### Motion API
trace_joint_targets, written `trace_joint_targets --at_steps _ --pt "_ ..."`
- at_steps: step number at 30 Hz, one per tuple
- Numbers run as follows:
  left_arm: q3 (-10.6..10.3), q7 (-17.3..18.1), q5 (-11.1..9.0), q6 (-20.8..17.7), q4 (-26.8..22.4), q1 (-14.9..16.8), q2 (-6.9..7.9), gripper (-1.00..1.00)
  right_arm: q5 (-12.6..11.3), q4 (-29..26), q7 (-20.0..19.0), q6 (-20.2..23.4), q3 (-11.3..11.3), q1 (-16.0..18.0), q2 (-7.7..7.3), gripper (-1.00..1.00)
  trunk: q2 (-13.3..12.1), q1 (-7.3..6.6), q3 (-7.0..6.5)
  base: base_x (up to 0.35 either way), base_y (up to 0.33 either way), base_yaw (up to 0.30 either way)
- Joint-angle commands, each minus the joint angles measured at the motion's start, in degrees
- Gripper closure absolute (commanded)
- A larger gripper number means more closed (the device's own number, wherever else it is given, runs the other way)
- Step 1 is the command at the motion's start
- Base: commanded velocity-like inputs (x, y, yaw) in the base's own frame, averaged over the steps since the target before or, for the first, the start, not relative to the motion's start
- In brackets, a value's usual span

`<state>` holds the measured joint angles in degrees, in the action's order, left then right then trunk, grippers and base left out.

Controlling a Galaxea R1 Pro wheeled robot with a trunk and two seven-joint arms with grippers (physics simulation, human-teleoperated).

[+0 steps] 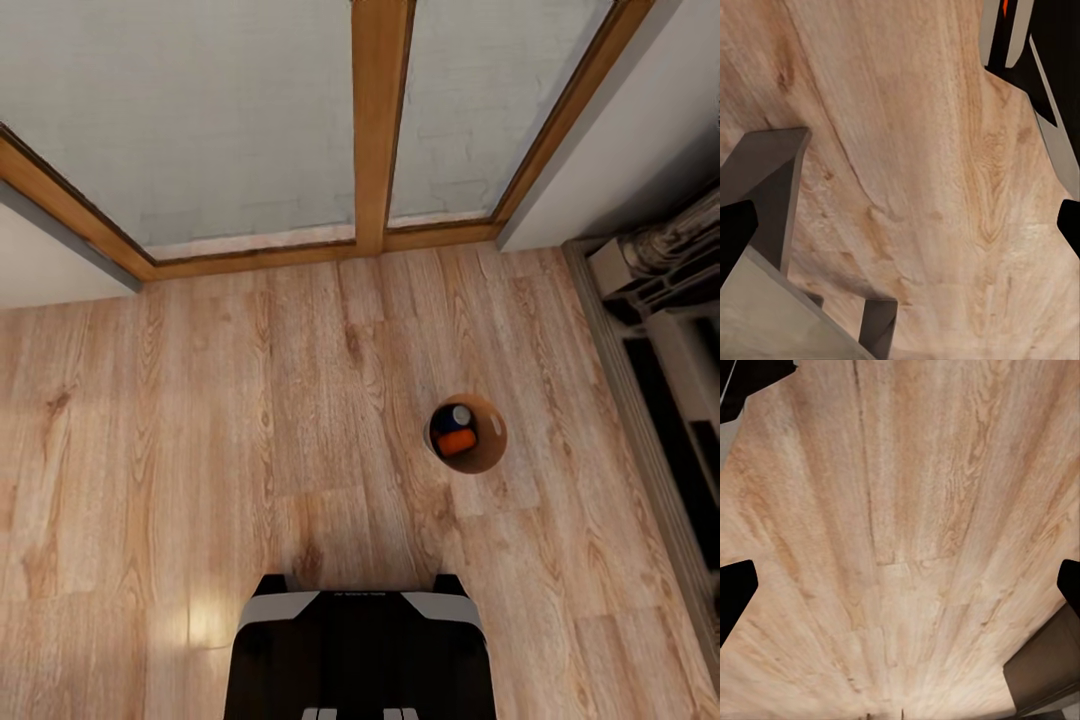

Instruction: Put the three can of soda from the living room inside the tash can in the kitchen.

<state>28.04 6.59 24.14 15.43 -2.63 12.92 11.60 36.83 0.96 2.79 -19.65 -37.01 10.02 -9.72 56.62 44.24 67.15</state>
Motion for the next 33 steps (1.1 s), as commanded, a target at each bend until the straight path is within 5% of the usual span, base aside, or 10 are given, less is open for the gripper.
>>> trace_joint_targets --at_steps 1,33 --pt "0.0 0.0 0.0 0.0 0.0 0.0 0.00 -1.00 0.0 0.0 0.0 0.0 0.0 0.0 0.03 -1.00 -0.4 -0.23 -0.19 0.000 0.000 0.000" --pt "-0.1 0.1 0.6 -0.3 0.5 -0.1 -1.78 -1.00 0.2 1.1 -0.1 0.2 0.0 0.0 1.71 -1.00 -1.6 -0.88 -0.72 0.000 0.000 0.000"
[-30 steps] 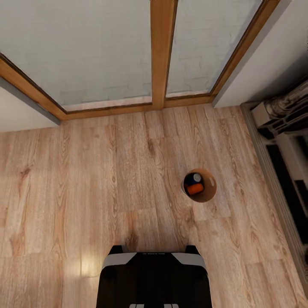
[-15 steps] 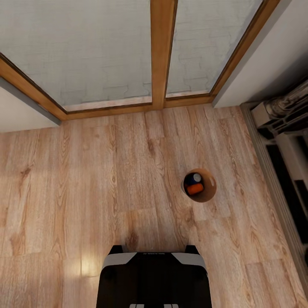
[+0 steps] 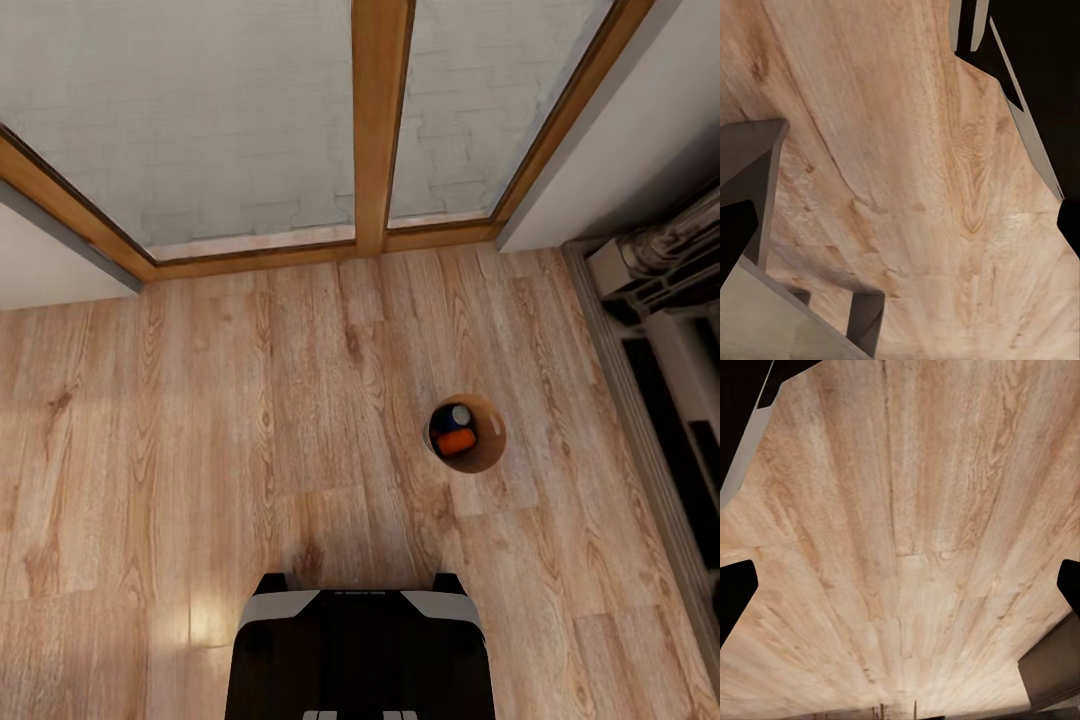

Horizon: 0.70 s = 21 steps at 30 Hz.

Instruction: Put the three can of soda from the living room inside the tash can in the kitchen.

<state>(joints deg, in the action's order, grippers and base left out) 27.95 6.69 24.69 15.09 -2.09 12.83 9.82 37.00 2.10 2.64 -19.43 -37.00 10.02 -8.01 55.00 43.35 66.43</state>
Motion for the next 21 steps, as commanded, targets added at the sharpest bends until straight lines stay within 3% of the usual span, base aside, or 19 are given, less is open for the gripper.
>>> trace_joint_targets --at_steps 1,8,21 --pt "0.0 0.0 0.0 0.0 0.0 0.0 -0.01 -1.00 0.0 0.0 0.0 0.0 0.0 0.0 0.00 -1.00 0.0 0.00 0.00 0.000 0.000 0.000" --pt "-0.1 0.0 0.0 0.0 0.0 0.0 -0.06 -1.00 0.0 0.0 0.0 0.1 0.0 0.0 0.01 -1.00 0.0 0.00 0.00 0.000 0.000 0.000" --pt "-0.1 0.0 0.1 0.1 0.1 0.0 -0.15 -1.00 0.0 0.0 0.0 0.1 0.0 0.0 0.02 -1.00 -5.2 -2.86 -2.33 0.000 0.000 0.000"
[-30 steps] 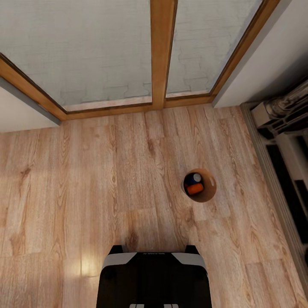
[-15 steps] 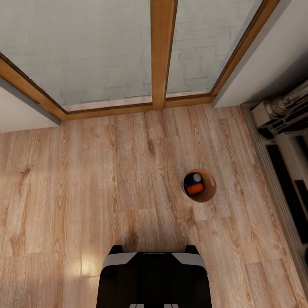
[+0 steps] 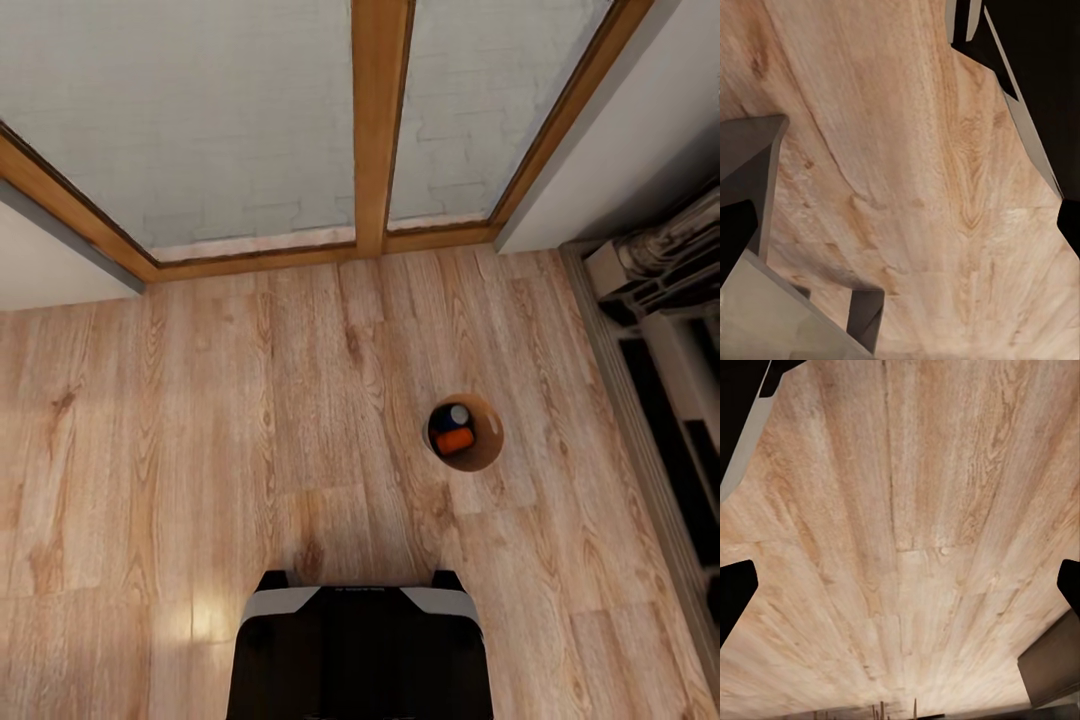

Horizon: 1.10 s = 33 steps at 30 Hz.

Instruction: Put the three can of soda from the living room inside the tash can in the kitchen.

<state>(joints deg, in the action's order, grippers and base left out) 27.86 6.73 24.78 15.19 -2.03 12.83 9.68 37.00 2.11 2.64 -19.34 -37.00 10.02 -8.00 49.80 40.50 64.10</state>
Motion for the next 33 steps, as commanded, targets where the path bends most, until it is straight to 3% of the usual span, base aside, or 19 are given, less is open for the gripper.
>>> trace_joint_targets --at_steps 1,20,33 --pt "0.0 -0.1 0.0 0.0 0.0 0.0 0.00 -1.00 0.0 0.0 0.0 0.0 0.0 0.0 0.00 -1.00 -0.4 -0.22 -0.19 0.000 0.000 0.000" --pt "0.0 -0.2 -0.1 0.2 -0.1 0.0 -1.06 -1.00 0.0 0.0 0.0 0.0 0.0 0.0 0.00 -1.00 -8.0 -4.40 -3.60 0.000 0.000 0.000" --pt "0.0 -0.1 -0.2 0.0 0.0 0.0 -1.59 -1.00 0.0 0.0 0.0 0.0 0.0 0.0 0.00 -1.00 -8.0 -4.40 -3.60 0.000 0.000 0.000"
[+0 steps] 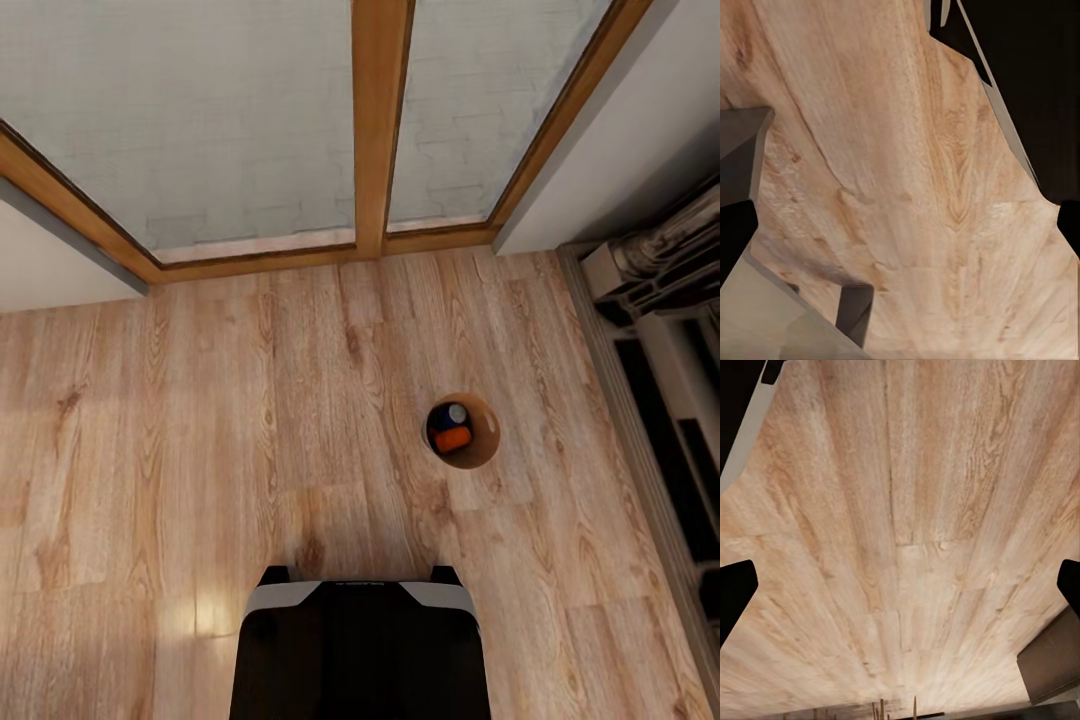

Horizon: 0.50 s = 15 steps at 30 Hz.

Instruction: Put the three can of soda from the living room inside the tash can in the kitchen.

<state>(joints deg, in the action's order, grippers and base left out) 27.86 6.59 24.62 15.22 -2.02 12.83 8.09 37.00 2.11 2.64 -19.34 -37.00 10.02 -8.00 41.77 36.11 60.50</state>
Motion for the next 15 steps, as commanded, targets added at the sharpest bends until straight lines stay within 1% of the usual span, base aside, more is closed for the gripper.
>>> trace_joint_targets --at_steps 1,15 --pt "0.0 0.0 0.0 0.0 0.0 0.0 -0.04 -1.00 0.0 0.0 0.0 0.0 0.0 0.0 0.00 -1.00 0.0 0.00 0.00 0.000 0.000 0.000" --pt "0.0 0.0 -0.1 0.0 0.0 0.0 -0.25 -1.00 0.0 0.0 0.0 0.0 0.0 0.0 0.00 -1.00 0.0 0.00 0.00 0.000 0.000 0.000"
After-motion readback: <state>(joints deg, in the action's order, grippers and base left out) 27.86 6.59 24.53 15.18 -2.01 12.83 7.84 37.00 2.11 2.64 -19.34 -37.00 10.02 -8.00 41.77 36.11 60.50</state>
